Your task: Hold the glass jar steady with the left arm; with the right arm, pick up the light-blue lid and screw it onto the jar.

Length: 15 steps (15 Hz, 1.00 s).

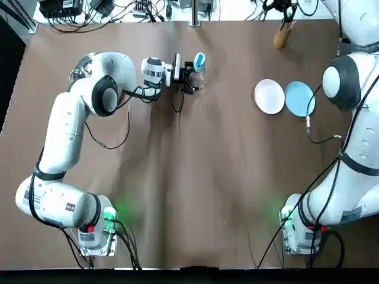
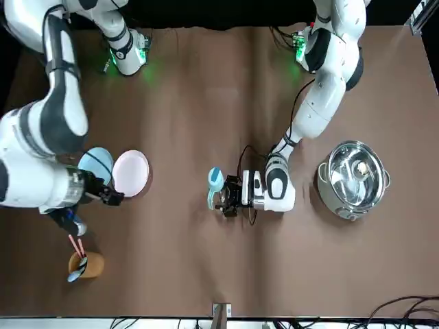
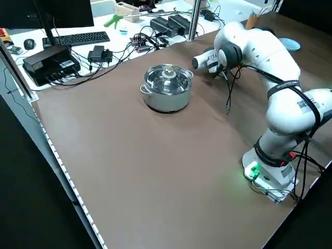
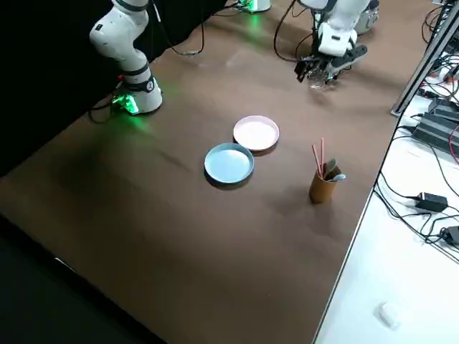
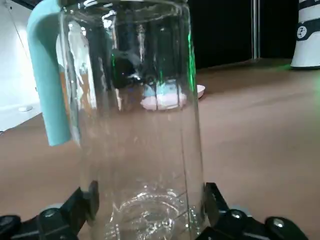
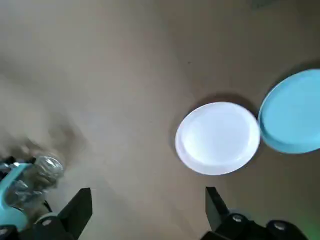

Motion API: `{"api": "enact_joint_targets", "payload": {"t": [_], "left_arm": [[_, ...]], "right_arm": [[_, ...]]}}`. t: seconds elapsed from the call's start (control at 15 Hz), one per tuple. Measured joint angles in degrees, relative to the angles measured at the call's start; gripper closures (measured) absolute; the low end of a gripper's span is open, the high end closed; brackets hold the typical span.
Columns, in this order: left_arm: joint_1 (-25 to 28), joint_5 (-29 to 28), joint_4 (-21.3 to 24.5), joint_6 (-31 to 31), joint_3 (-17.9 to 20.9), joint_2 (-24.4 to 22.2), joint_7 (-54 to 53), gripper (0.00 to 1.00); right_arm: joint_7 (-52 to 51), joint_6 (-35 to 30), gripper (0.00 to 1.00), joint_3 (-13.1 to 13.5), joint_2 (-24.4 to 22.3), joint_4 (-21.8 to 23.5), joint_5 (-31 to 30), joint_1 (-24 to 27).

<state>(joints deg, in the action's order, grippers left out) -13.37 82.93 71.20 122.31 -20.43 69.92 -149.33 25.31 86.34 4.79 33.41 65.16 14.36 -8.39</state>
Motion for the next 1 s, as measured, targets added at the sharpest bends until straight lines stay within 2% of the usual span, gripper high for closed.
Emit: {"api": "enact_joint_targets", "payload": {"t": [0.33,0.67,1.0], "left_arm": [[0.0,0.0,0.0,0.0,0.0,0.0,0.0,0.05],[0.0,0.0,0.0,0.0,0.0,0.0,0.0,0.05],[0.0,0.0,0.0,0.0,0.0,0.0,0.0,0.05]], "right_arm": [[-13.2,-0.8,0.0,0.0,0.0,0.7,0.0,5.3],[-21.8,-0.4,0.0,0.1,-0.5,0.1,-0.2,7.4],[-24.5,0.6,0.0,0.2,-3.6,-0.1,-6.3,7.8]]}}
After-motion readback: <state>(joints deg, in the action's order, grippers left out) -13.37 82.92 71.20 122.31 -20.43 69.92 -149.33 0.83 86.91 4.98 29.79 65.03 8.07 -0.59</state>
